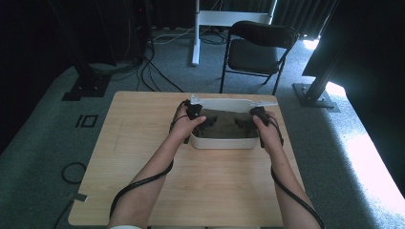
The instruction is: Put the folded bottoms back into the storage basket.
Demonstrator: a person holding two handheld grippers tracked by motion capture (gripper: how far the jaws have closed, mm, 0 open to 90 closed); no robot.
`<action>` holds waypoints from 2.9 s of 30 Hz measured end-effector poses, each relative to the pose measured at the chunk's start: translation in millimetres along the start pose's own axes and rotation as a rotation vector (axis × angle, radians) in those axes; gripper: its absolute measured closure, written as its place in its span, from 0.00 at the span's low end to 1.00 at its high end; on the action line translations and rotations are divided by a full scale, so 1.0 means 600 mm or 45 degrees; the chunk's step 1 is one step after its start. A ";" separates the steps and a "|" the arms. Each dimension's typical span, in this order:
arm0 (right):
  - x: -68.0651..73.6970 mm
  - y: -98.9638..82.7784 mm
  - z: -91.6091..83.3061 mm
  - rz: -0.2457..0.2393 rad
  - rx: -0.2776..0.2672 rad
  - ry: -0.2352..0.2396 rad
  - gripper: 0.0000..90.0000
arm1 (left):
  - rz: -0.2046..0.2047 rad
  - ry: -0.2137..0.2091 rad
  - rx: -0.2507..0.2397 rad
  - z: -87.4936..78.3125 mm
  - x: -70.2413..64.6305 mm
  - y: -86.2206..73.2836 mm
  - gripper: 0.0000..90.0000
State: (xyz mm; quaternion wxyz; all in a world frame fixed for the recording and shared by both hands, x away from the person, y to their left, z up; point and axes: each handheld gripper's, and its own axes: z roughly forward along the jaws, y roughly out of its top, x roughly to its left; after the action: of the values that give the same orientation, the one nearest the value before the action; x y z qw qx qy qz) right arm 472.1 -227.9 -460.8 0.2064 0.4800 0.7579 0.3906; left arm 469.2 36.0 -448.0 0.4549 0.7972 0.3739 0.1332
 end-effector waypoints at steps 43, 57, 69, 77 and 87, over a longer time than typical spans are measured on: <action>0.050 -0.069 -0.092 -0.125 -0.103 0.106 0.15 | 0.135 -0.096 -0.106 -0.087 -0.069 -0.070 0.20; 0.055 -0.120 -0.117 -0.123 -0.121 0.128 0.15 | 0.166 -0.116 -0.079 -0.103 -0.081 -0.111 0.20; 0.055 -0.178 -0.121 -0.117 -0.114 0.147 0.15 | 0.166 -0.111 -0.026 -0.111 -0.074 -0.169 0.20; 0.053 -0.212 -0.118 -0.102 -0.081 0.154 0.15 | 0.133 -0.083 -0.008 -0.120 -0.057 -0.199 0.20; 0.042 -0.251 -0.109 -0.072 -0.022 0.116 0.15 | 0.082 -0.024 0.021 -0.135 -0.024 -0.237 0.20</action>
State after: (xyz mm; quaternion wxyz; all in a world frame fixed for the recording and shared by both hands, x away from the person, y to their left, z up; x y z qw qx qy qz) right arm 330.7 -266.4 -538.4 0.1869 0.4383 0.7764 0.4126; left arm 347.1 119.7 -518.7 0.4474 0.8137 0.3449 0.1372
